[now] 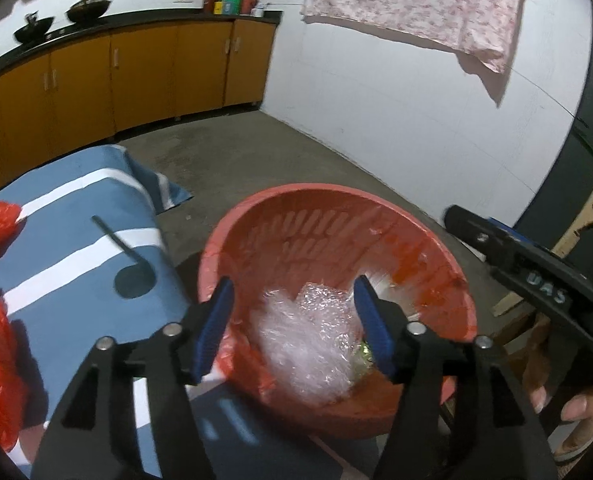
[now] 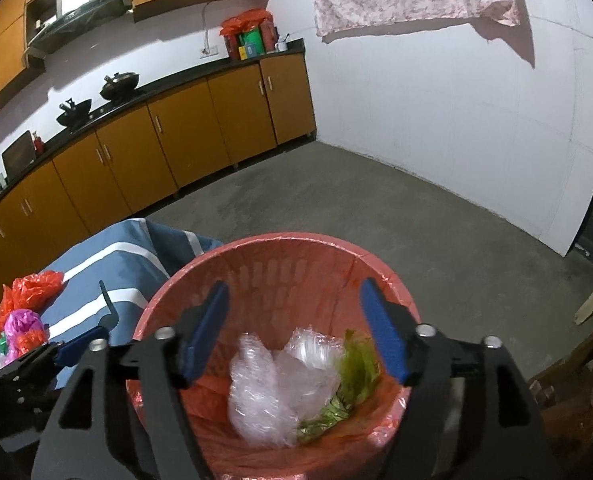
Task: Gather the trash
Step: 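Open both tools to drop the bubble wrap and clear bag into the basket, then grasp a clear bag with the left tool while the right tool grasps a red bag, then carry the clear bag in the left tool while the right tool carries the red bag over the basket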
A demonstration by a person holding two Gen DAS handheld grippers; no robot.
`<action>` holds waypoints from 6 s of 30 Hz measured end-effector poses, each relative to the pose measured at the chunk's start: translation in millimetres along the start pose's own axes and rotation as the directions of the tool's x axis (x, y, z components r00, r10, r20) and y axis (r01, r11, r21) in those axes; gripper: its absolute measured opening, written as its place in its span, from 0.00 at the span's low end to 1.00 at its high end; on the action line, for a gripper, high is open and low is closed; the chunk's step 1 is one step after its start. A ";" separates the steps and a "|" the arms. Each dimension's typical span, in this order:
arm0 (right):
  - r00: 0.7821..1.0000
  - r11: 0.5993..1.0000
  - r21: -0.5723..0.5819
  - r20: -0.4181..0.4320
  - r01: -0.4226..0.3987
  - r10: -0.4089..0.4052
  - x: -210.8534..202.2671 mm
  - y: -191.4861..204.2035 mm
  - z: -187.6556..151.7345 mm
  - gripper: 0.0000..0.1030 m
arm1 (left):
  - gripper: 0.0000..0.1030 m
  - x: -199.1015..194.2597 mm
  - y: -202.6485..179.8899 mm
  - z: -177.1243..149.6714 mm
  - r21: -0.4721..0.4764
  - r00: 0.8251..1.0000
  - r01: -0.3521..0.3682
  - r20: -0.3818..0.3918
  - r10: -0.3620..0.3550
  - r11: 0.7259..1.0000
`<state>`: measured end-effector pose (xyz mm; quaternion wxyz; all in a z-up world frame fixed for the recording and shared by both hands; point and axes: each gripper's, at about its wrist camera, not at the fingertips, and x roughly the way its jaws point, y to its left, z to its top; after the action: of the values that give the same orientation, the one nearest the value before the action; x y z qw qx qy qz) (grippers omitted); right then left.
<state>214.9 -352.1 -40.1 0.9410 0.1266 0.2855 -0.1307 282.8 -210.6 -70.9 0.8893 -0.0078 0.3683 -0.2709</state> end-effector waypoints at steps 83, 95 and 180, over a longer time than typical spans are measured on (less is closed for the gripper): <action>0.945 0.914 -0.285 -0.238 -0.287 0.223 15.6 298.1 -98.0 0.78 | 0.50 -206.2 335.8 -143.2 -0.409 0.804 -0.582 -0.161 0.572 0.703; 0.944 0.893 -0.352 -0.274 -0.279 0.187 30.4 312.9 -115.9 0.78 | 0.59 -198.4 340.5 -144.5 -0.431 0.840 -0.532 -0.161 0.518 0.729; 0.999 0.997 -0.070 -0.043 0.030 -0.033 -7.1 35.4 -12.5 0.51 | 0.36 -60.1 34.2 0.5 -0.052 0.995 -0.094 0.028 0.096 0.994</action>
<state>214.2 -313.9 -40.3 0.9361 0.0922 0.3126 -0.1325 264.4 -152.3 -38.8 0.9062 -0.0168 0.3613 -0.2188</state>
